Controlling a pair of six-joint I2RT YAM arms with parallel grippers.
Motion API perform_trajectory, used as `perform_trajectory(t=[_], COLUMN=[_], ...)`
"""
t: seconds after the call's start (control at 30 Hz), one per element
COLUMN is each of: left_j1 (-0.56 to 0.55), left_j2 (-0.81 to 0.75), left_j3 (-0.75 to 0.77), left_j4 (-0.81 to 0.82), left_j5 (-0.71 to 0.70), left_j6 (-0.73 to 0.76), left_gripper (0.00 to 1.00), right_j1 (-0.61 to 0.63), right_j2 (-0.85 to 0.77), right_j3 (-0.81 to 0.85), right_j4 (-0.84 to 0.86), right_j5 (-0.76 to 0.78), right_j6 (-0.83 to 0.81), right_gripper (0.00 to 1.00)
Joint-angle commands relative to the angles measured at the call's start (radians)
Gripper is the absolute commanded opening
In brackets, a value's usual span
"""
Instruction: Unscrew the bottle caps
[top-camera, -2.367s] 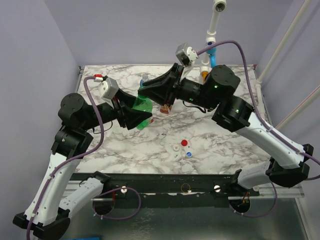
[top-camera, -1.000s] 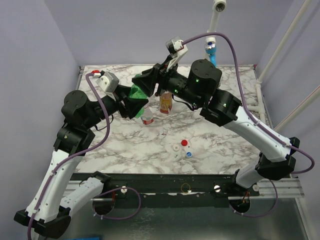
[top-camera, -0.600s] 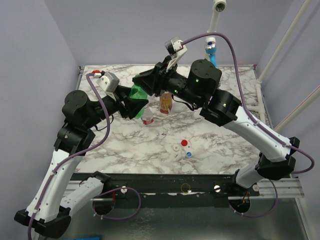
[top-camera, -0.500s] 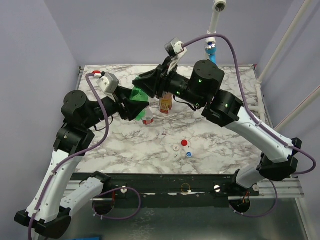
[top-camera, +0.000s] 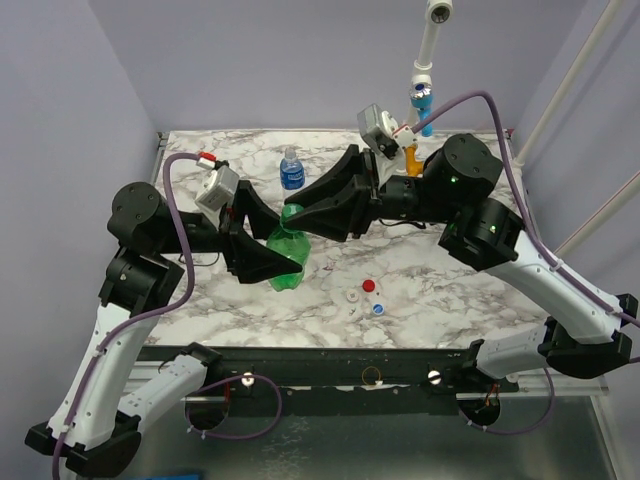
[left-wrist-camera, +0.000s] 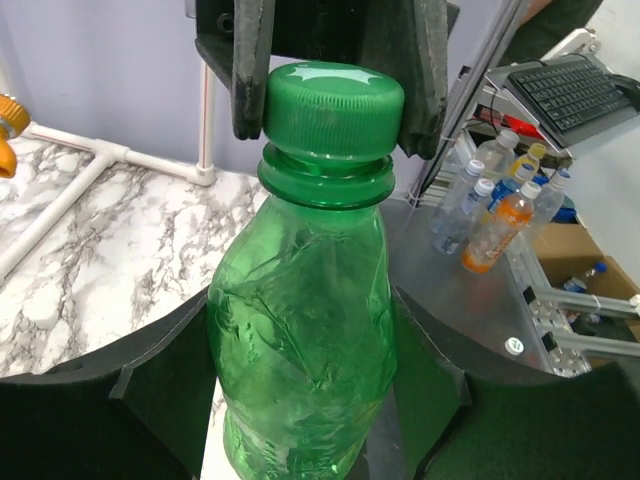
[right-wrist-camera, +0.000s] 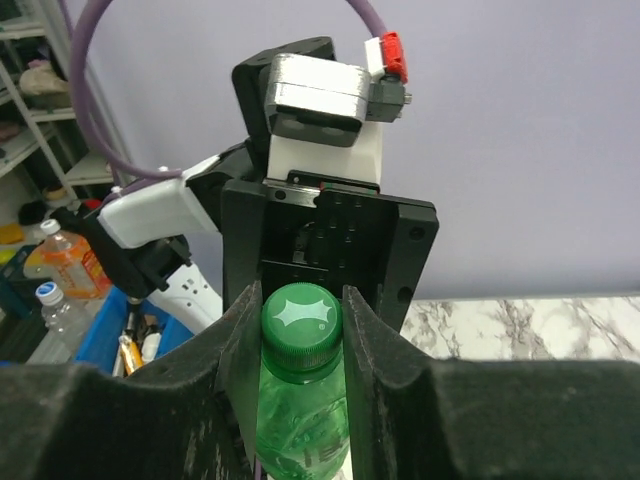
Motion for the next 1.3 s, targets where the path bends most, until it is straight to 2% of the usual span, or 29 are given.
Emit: perform_trajectory(t=[0.0,0.03,0.17,0.2,0.23,0.4,0.5,0.83,0.93,1.13,1.27], left_j1=[0.007,0.007,0.007,0.007,0.007,0.007,0.007,0.007,0.007,0.006,0.007], left_j2=[0.000,-0.004,-0.014,-0.015,-0.015,-0.002,0.004,0.004,0.003,-0.002,-0.005], left_j3=[-0.022,-0.025,-0.039,-0.044,-0.046,-0.051,-0.053,-0.069,-0.075,-0.086,-0.088], left_j4=[-0.039,-0.047,-0.068,-0.068,-0.069,-0.069,-0.069,-0.069,-0.069,-0.069,-0.070], left_j5=[-0.101,-0.148,-0.340,-0.388,-0.443,-0.663,-0.727,-0.745,-0.740,-0.716,-0.715], left_j6=[0.021,0.048,0.143,0.169,0.186,0.250,0.270,0.283,0.284,0.284,0.285], left_gripper=[0.00,0.00,0.00,0.00,0.00,0.00,0.00,0.00,0.00,0.00,0.00], right_j1=[0.006,0.007,0.006,0.006,0.006,0.007,0.007,0.008,0.009,0.009,0.008], right_j2=[-0.003,-0.003,-0.006,-0.002,0.007,0.118,0.191,0.272,0.272,0.275,0.279], right_j3=[-0.002,0.000,0.021,0.038,0.056,0.222,0.280,0.294,0.277,0.247,0.250], right_j4=[-0.018,-0.026,-0.046,-0.057,-0.070,-0.204,-0.248,-0.187,-0.158,-0.132,-0.144], right_j5=[0.186,0.285,0.562,0.610,0.648,0.748,0.778,0.705,0.690,0.666,0.656], right_j6=[-0.025,-0.024,-0.011,-0.004,0.001,0.039,0.052,0.085,0.093,0.104,0.109], right_gripper=[0.24,0.42,0.93,0.99,1.00,1.00,0.97,0.81,0.73,0.50,0.39])
